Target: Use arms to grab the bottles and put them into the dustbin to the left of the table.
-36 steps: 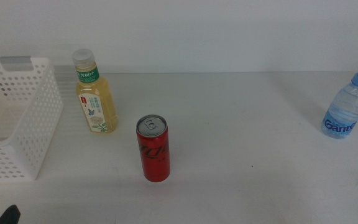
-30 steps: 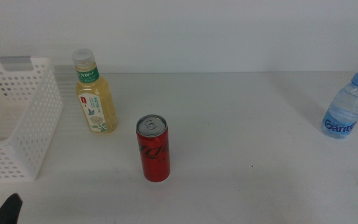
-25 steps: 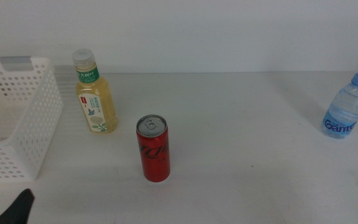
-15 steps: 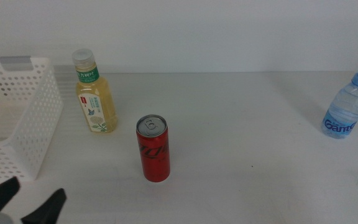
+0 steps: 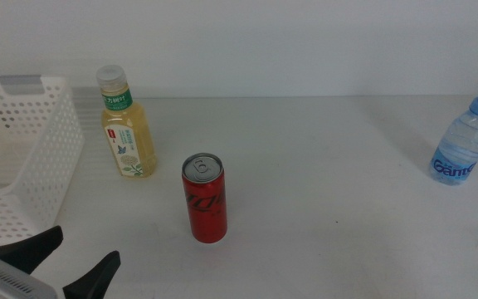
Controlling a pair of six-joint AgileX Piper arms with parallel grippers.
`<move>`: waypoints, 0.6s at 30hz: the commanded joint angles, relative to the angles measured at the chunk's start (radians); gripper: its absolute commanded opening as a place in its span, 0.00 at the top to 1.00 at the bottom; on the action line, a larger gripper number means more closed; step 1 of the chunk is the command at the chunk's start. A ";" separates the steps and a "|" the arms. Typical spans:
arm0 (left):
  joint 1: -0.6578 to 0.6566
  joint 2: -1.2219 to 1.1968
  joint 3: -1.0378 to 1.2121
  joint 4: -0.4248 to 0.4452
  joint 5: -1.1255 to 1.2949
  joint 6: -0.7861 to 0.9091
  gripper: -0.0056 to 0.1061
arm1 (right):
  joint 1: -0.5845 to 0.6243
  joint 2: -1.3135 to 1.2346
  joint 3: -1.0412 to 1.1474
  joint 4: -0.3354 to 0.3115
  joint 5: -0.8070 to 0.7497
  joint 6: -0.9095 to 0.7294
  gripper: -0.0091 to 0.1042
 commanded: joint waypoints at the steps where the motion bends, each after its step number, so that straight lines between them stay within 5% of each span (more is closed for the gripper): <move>1: -0.008 0.007 0.004 0.000 -0.108 -0.010 0.16 | -0.005 -0.026 -0.009 -0.014 -0.075 -0.013 0.24; 18: -0.008 0.127 -0.018 0.016 -0.187 0.001 0.16 | -0.005 -0.026 -0.009 -0.014 -0.075 -0.013 0.24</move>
